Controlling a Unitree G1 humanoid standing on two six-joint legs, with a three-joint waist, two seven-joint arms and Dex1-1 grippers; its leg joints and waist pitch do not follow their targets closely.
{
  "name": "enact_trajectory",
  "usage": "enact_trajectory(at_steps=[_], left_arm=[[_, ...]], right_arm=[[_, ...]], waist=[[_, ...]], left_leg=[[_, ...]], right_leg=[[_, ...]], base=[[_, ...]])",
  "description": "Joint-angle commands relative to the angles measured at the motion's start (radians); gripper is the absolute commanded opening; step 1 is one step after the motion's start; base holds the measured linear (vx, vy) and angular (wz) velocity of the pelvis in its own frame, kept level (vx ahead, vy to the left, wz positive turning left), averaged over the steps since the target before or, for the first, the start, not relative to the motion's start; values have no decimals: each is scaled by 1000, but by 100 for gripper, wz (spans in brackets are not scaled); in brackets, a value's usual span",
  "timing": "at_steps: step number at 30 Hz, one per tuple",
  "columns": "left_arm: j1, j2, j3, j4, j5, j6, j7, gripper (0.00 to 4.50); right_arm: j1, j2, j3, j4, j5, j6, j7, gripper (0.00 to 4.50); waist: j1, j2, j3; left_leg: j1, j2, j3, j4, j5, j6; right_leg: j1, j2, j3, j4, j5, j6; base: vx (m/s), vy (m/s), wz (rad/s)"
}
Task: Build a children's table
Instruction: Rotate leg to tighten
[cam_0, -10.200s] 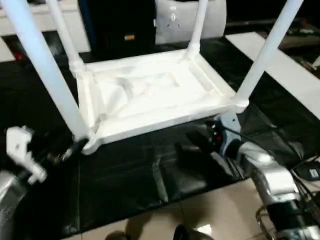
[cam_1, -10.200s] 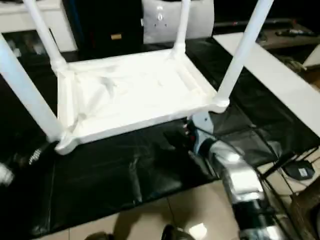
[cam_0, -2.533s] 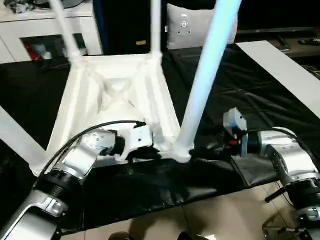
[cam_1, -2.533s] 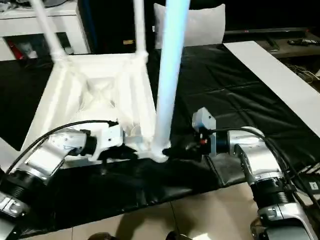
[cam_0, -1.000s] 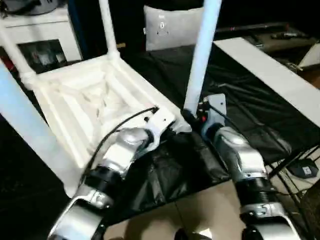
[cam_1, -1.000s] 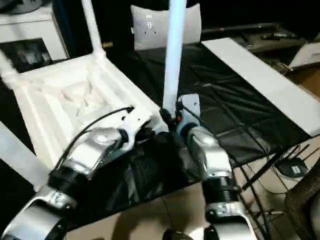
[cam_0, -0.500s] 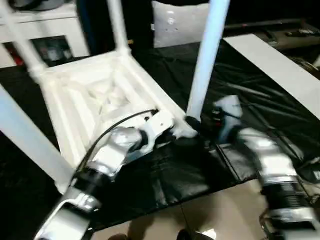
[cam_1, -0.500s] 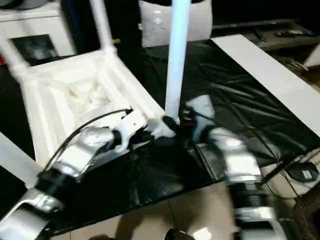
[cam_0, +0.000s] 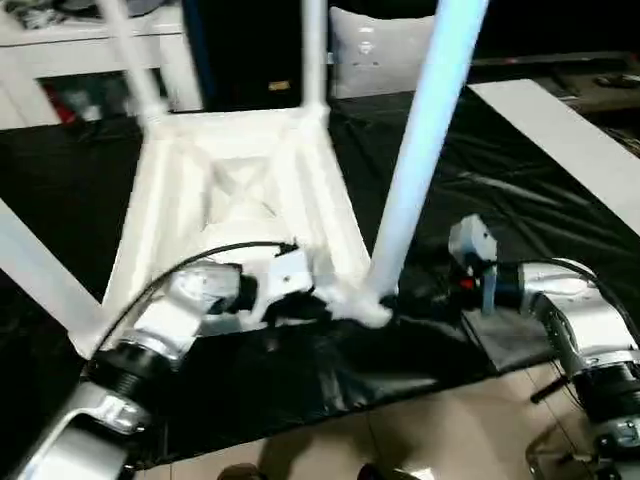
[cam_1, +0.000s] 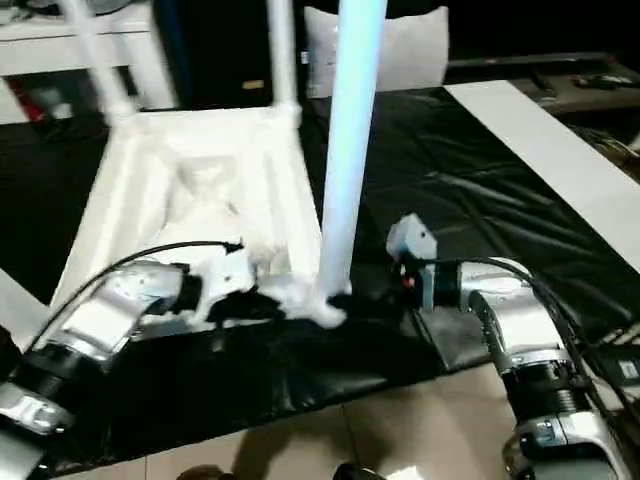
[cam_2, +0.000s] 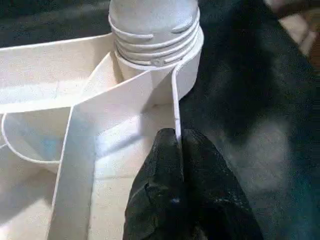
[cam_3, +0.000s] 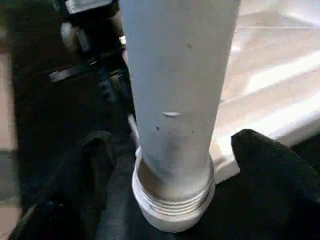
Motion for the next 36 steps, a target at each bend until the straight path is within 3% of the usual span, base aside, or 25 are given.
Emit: enact_trajectory(at_steps=[1, 9, 19, 26, 30, 32, 35, 36], left_arm=[[-16, -2, -50, -22, 7, -32, -67, 0], [-25, 8, -64, -21, 1, -59, -126, 0], [-35, 9, -63, 8, -1, -67, -140, 0], [-35, 3, -55, 19, -2, -55, -126, 0], [-29, -27, -30, -7, -12, 27, -56, 0], [-28, -53, -17, -19, -10, 69, -2, 0], [-23, -77, -8, -37, -11, 100, 41, 0], [-20, -92, -2, -47, -14, 120, 65, 0]], right_arm=[[-15, -11, 9, 5, 15, 0, 37, 371], [-20, 4, 33, 15, 25, 3, 78, 289], [1, -8, 46, -15, 52, 54, 127, 210], [28, -4, 51, -55, 70, 94, 131, 198], [61, 16, 36, -119, 101, 171, 72, 197], [65, 39, 38, -131, 67, 204, -21, 197], [64, 74, 35, -128, 33, 229, -119, 197], [61, 98, 29, -125, 24, 239, -168, 197]], waist=[[-2, -11, -78], [6, -16, -76], [8, -13, -78], [12, -12, -77], [18, -12, -77], [18, -13, -76], [10, -13, -69], [1, -12, -66]], left_leg=[[-2, 42, 1, -60, -24, 133], [1, 38, 4, -65, -57, 101], [-4, 36, 3, -62, -40, 103], [-1, 37, 4, -64, -56, 95], [0, 38, 3, -64, -51, 88], [1, 38, 4, -66, -58, 81], [5, 26, 6, -67, -111, 51], [9, 19, 7, -65, -144, 42]], right_leg=[[71, -75, 83, -51, -273, -90], [73, -77, 82, -61, -342, -65], [75, -75, 82, -58, -316, -66], [74, -75, 80, -65, -345, -50], [75, -75, 80, -65, -342, -48], [73, -76, 80, -68, -359, -42], [73, -74, 68, -89, -456, -4], [73, -73, 59, -103, -521, 29]], base=[[0, 0, 0], [0, 0, 0], [0, 0, 0], [0, 0, 0], [0, 0, 0], [0, 0, 0], [0, 0, 0], [0, 0, 0]])
